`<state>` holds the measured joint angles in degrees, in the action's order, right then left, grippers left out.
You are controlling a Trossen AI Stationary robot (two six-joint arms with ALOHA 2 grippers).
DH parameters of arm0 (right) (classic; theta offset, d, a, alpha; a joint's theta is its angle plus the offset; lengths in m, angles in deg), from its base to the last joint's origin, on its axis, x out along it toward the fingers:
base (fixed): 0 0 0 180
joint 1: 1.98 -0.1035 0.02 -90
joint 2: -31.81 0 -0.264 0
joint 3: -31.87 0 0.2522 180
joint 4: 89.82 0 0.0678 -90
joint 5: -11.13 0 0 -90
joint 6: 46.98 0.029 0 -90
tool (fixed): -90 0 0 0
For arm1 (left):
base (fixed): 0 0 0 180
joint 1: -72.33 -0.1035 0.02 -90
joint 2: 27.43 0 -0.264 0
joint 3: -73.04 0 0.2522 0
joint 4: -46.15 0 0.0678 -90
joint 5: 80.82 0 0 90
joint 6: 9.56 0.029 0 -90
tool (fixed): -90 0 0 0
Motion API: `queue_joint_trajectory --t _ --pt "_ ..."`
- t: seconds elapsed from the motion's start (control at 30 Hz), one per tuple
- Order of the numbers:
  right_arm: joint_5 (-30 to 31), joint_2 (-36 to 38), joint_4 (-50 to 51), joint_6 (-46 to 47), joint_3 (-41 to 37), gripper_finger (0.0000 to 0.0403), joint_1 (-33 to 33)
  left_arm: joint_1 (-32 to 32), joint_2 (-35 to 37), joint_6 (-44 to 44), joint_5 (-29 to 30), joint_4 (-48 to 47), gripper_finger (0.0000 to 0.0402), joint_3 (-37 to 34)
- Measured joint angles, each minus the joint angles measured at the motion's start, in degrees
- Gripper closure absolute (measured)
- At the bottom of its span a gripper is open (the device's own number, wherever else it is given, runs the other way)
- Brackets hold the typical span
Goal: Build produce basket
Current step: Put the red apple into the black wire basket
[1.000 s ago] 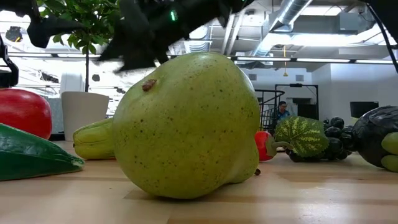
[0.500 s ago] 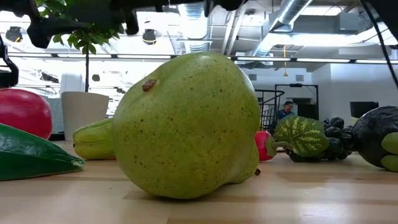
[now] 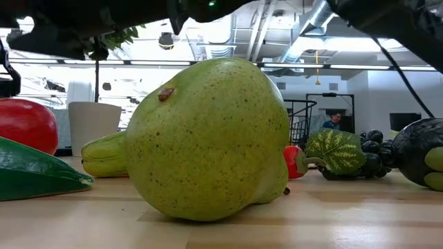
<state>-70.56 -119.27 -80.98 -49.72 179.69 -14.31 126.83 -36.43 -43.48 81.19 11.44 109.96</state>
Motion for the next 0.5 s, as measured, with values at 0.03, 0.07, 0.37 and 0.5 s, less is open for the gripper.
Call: queue_joint_trajectory --t 0.03,0.07,0.37,0.5 --pt "0.0 -0.9 0.5 0.4 1.0 0.0021 0.0 0.0 0.0 0.0 -0.3 -0.2 0.0086 0.0" --pt "0.0 -1.2 1.0 0.9 1.1 0.0021 0.1 0.0 0.0 0.1 -0.3 -0.4 0.0086 0.0" --pt "-0.7 -3.4 5.2 6.3 0.7 0.0021 0.5 0.0 0.0 0.1 -1.1 -0.6 0.0086 0.0" --pt "-1.0 -4.1 7.2 8.1 0.6 0.0021 0.8 0.0 0.0 -0.2 -1.4 -0.7 0.0086 0.0"
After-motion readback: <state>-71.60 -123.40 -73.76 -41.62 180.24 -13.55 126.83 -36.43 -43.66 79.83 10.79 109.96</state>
